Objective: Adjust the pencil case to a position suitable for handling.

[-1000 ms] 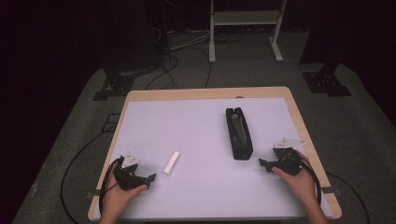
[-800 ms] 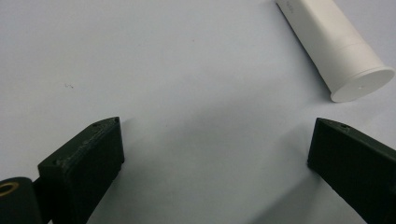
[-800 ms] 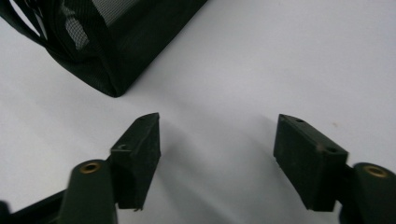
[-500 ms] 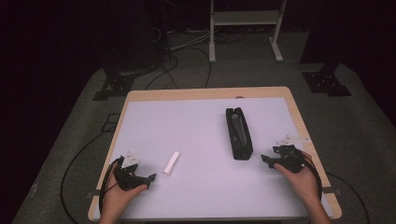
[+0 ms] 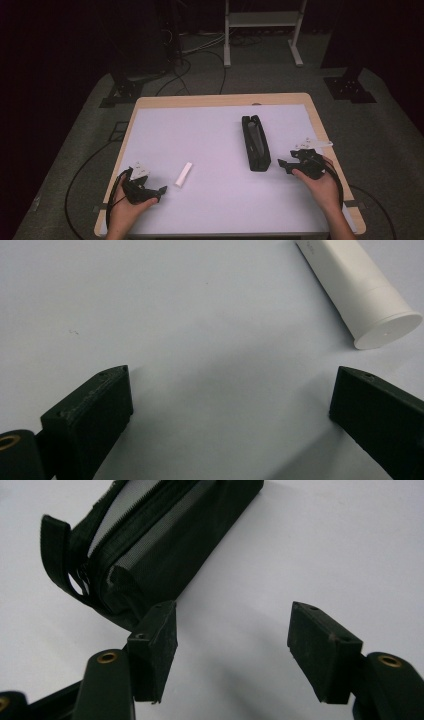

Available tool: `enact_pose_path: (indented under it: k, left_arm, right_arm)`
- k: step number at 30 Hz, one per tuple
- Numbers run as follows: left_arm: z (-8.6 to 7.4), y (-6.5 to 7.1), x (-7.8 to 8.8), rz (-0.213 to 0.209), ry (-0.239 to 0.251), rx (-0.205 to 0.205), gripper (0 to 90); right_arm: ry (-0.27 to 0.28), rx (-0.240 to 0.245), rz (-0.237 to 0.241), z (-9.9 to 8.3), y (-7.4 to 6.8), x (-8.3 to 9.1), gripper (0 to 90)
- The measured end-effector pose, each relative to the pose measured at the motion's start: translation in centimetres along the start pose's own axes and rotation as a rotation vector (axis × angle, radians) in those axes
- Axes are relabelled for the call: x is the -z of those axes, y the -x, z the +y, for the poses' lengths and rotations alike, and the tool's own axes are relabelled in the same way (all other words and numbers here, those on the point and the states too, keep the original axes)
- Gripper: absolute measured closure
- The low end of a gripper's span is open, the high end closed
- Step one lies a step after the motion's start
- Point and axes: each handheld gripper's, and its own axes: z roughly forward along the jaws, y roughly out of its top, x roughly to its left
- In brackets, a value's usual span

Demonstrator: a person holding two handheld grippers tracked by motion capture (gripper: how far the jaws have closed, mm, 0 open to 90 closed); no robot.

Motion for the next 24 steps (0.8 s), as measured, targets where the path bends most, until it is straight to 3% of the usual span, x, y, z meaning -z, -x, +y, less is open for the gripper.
enact_pose_path:
  k: [24]
  left_arm:
    - [0.0, 0.0, 0.0, 0.0, 0.0, 0.001, 2.6]
  right_arm:
    - [0.047, 0.007, 0.025, 4.0, -0.4, -0.2, 40.6]
